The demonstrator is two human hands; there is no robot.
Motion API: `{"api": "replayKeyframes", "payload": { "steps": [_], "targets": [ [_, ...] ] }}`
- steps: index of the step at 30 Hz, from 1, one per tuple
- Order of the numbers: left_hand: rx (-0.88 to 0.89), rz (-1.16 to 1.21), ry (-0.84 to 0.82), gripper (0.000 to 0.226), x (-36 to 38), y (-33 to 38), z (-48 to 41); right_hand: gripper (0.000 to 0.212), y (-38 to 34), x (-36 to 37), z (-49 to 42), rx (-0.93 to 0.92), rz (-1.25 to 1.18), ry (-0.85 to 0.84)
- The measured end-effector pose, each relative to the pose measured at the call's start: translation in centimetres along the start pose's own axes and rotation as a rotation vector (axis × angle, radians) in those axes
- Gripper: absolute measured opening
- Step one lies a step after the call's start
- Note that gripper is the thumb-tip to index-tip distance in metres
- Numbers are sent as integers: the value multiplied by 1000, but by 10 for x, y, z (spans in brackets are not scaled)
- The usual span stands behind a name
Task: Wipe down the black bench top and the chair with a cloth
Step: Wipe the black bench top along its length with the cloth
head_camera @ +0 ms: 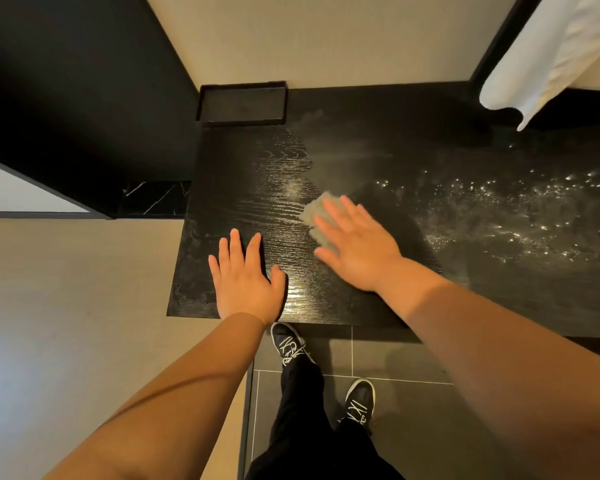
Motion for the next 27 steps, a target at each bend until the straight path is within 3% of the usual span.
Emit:
{"api": "replayKeyframes", "payload": {
  "steps": [3,5,10,13,15,22,24,27],
  "targets": [
    [7,5,2,72,1,0,0,75,16,-10,-8,293,-64,65],
    [7,6,3,72,1,0,-1,79,12,-13,-10,367,-85,61],
    [2,-5,-10,73,2,-1,-1,83,-29,3,4,-19,-9,16],
    [5,-10,-10,74,1,0,-1,81,-23,3,3,-114,-4,-7],
    [8,-10,-18,74,1,0,-1,79,-8,-1,-3,-94,6,7],
    [12,-38,-50,73,-1,2,-2,73,-10,-3,-17,327,-34,116],
    [7,-43,-70,73,-1,1,-1,77,-32,1,-9,277,-22,97],
    [27,-58,-92,74,-4,3,-1,75,-45,9,7,50,30,26]
  ]
}}
Point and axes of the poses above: each hand's wrist, its own z-axis away from the middle knuckle, its own x-axis out of the palm, y = z × x, the point moved 2 cm from there along -z, towards the middle knuckle, and after that the axes turned 10 degrees about -x, right-handed, at the moved point
